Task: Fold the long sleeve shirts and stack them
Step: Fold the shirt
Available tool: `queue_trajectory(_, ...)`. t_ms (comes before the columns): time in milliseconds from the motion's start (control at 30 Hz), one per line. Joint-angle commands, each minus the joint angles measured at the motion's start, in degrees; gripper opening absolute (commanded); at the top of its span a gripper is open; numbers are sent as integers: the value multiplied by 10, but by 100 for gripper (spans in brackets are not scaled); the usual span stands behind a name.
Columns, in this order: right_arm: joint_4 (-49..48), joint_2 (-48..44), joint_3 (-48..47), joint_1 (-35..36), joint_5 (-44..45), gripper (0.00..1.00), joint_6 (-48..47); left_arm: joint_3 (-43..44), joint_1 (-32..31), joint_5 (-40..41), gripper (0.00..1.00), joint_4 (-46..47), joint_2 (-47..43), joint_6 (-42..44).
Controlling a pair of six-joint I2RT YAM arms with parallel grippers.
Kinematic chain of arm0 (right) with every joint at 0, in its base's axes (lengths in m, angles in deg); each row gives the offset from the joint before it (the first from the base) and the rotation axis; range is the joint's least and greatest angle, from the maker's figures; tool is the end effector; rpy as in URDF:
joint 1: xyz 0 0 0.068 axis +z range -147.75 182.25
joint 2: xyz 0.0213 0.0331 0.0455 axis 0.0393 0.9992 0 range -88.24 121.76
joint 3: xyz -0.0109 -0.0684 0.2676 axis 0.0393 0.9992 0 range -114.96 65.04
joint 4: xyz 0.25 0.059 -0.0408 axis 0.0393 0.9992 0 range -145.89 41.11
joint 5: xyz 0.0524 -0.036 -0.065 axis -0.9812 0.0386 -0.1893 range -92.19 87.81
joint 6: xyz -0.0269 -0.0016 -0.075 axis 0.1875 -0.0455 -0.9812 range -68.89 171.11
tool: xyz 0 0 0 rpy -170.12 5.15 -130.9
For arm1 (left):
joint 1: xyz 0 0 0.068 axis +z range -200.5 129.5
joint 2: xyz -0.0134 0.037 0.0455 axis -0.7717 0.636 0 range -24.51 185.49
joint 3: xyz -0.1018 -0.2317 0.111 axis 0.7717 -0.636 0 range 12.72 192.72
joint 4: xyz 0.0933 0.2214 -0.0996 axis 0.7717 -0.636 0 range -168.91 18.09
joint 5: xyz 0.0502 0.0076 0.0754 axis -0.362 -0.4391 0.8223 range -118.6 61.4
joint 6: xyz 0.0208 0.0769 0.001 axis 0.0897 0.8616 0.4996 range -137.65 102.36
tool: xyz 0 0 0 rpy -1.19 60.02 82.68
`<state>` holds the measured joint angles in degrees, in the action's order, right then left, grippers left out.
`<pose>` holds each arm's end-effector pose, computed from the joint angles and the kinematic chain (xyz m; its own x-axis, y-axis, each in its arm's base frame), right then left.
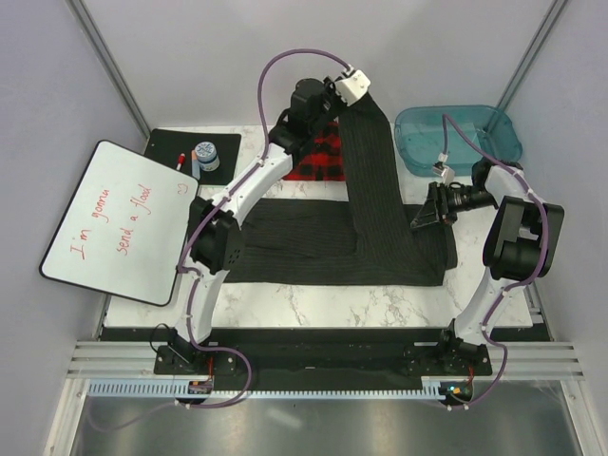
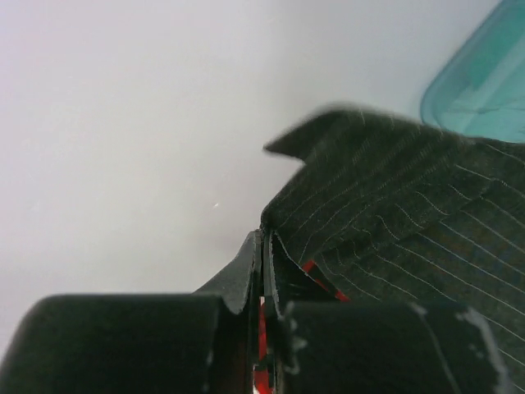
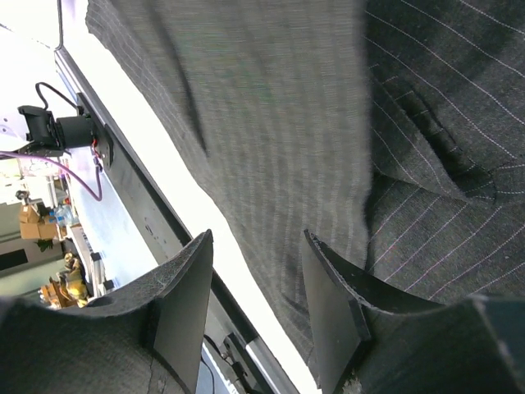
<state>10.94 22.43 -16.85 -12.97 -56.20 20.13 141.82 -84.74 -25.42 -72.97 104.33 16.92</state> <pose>0.3481 -0.0372 0.1855 -0.9420 -0.0571 -0.3308 -0.2967 0.6028 0.7407 0.4764 -0.3196 0.3811 0.2832 0.4924 -0.8230 0.4313 0.7011 0.5679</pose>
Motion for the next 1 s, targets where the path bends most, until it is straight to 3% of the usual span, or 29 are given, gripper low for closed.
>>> queue_trajectory(0, 9, -17, 1, -1, -32, 55, -23, -51, -13, -72, 2, 43, -15, -13)
queue_trajectory(300, 10, -26, 31, 0, -22, 53, -41, -197, -6, -159, 2, -1, -114, -28)
queue_trajectory(467, 9, -30, 71, 15, -33, 52, -47, -259, 22, -337, 2, -81, -214, -35)
queue_trajectory(533, 7, -33, 88, 20, -36, 51, -51, -317, 32, -412, 2, -123, -265, 5)
queue_trajectory(633, -15, -35, 106, 31, -33, 51, -37, -390, 54, -460, 2, -177, -306, 60)
queue_trajectory(767, -62, -36, 139, 45, -7, 50, 4, -437, 101, -492, 2, -275, -336, 133)
queue_trajectory(967, -100, -31, 168, 45, 52, 40, 23, -586, 146, -510, 2, -294, -408, 300)
